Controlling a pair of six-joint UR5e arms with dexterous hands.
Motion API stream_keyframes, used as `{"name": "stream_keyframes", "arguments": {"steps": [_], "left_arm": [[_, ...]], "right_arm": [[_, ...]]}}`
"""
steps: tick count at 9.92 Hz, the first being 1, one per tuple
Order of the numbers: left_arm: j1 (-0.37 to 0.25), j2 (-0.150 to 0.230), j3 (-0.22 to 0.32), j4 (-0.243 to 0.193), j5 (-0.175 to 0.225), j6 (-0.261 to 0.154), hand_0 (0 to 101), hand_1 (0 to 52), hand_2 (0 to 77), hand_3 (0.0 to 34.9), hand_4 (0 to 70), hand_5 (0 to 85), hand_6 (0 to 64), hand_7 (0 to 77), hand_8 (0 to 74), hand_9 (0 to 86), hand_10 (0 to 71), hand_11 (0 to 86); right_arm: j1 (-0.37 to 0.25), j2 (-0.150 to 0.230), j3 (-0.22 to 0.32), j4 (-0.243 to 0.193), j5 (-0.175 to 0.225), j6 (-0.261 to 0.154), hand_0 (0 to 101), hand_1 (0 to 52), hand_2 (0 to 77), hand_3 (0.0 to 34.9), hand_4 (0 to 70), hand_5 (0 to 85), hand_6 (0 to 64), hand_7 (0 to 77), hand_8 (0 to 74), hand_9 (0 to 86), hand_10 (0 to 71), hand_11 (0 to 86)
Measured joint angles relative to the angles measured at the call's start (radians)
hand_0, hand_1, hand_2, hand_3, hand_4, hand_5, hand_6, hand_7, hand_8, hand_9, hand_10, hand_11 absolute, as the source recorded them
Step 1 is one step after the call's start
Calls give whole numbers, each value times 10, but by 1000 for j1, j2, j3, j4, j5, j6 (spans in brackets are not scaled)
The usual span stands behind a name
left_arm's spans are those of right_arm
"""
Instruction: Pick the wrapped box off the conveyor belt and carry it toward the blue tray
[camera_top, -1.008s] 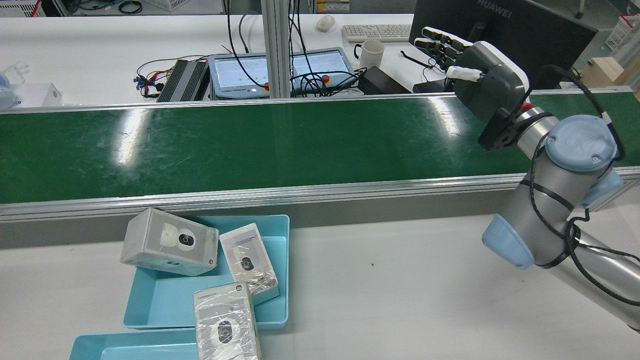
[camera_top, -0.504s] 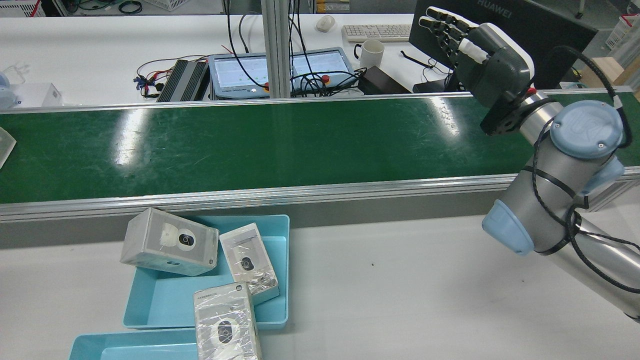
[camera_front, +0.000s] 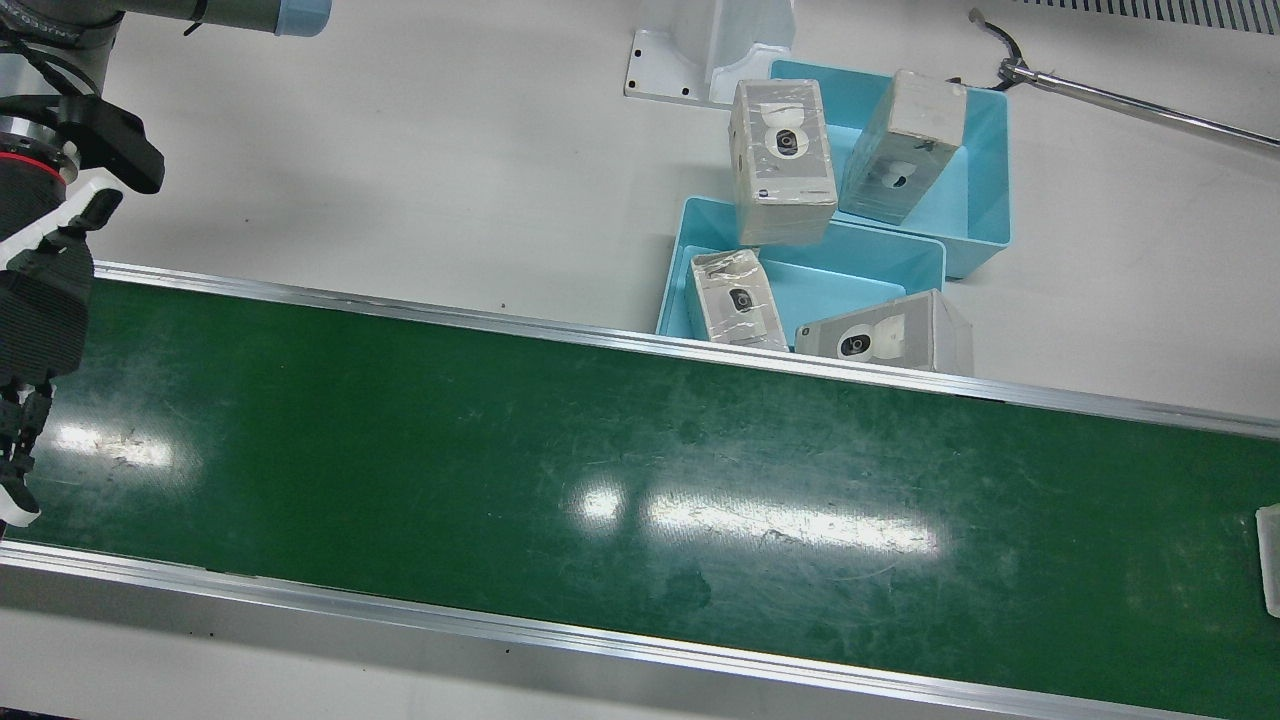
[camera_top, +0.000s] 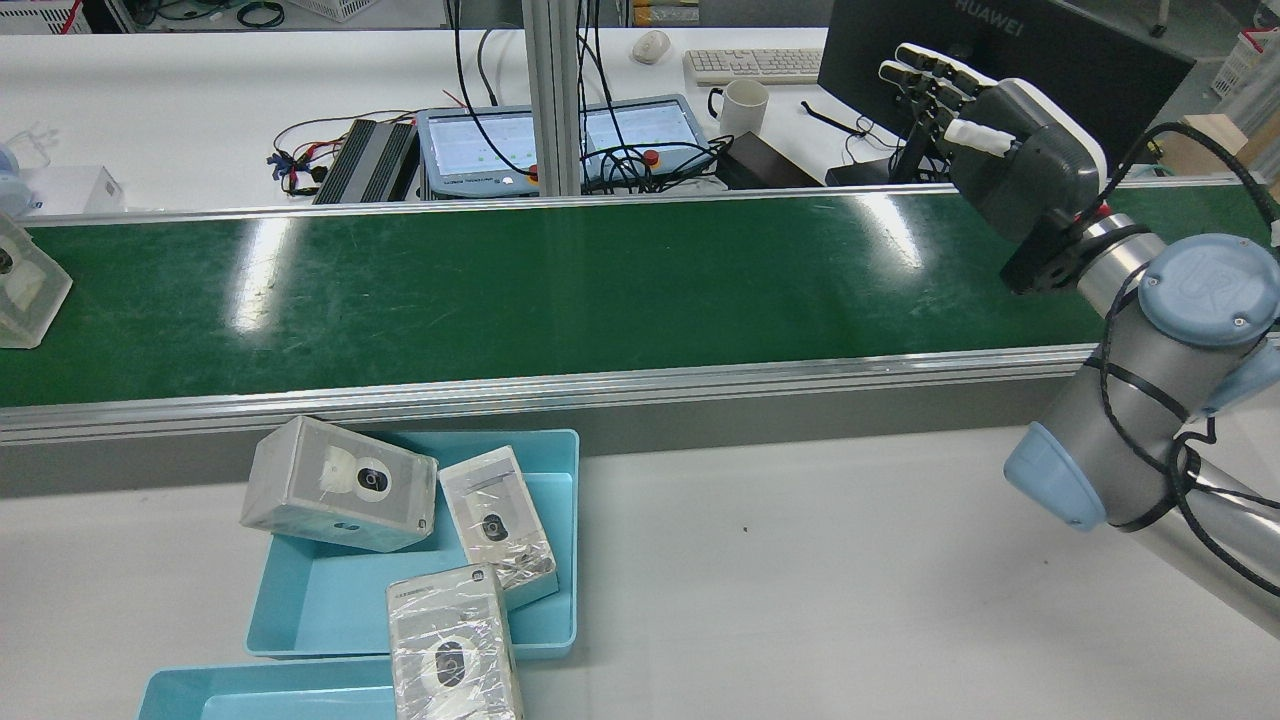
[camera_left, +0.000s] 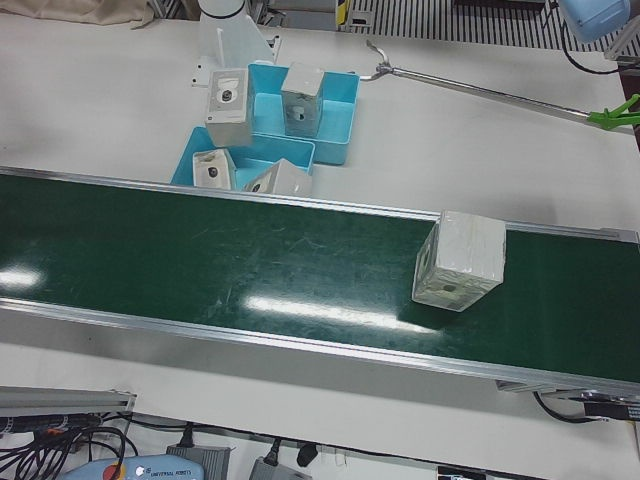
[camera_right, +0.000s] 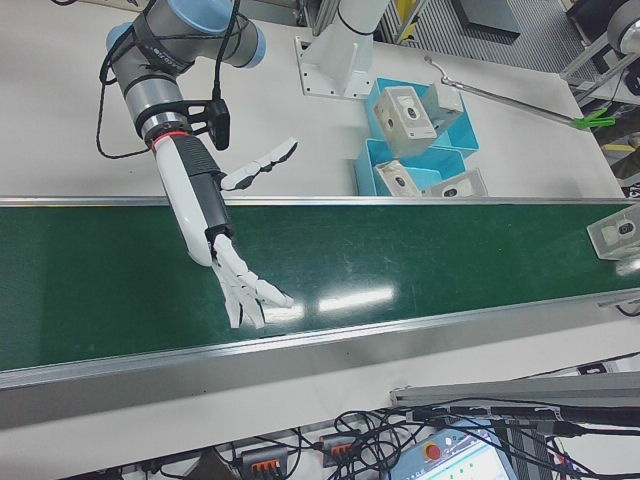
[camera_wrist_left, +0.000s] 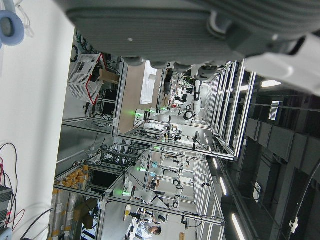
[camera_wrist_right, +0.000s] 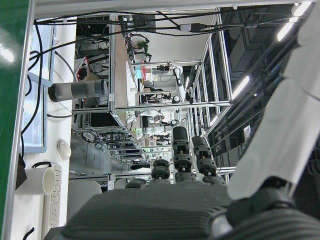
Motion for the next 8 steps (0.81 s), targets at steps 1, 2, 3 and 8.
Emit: {"name": "stream_keyframes", "arguments": {"steps": [1,2,3,8], "left_arm": [[0,0,0,0,0,0,0,0,5,0,0,11,5,5,5,5,5,5],[0,0,0,0,0,0,0,0,5,0,0,11,5,5,5,5,5,5],[0,0,0,0,0,0,0,0,11,0,0,11,5,5,5,5,0,5],[0,0,0,0,0,0,0,0,11,0,0,11,5,5,5,5,0,5]], "right_arm": [[0,-2,-2,0,0,3,410,65,11,0,98,136,60,180,76,49,0,11],[0,-3,0,0,0,5,414,54,11,0,120,147,82,218,76,60,0,11],[0,-3,4,0,0,4,414,44,11,0,120,142,82,218,76,65,0,11],[38,-5,24,-4,-33,-2,409,49,11,0,131,131,93,229,87,98,0,11]]}}
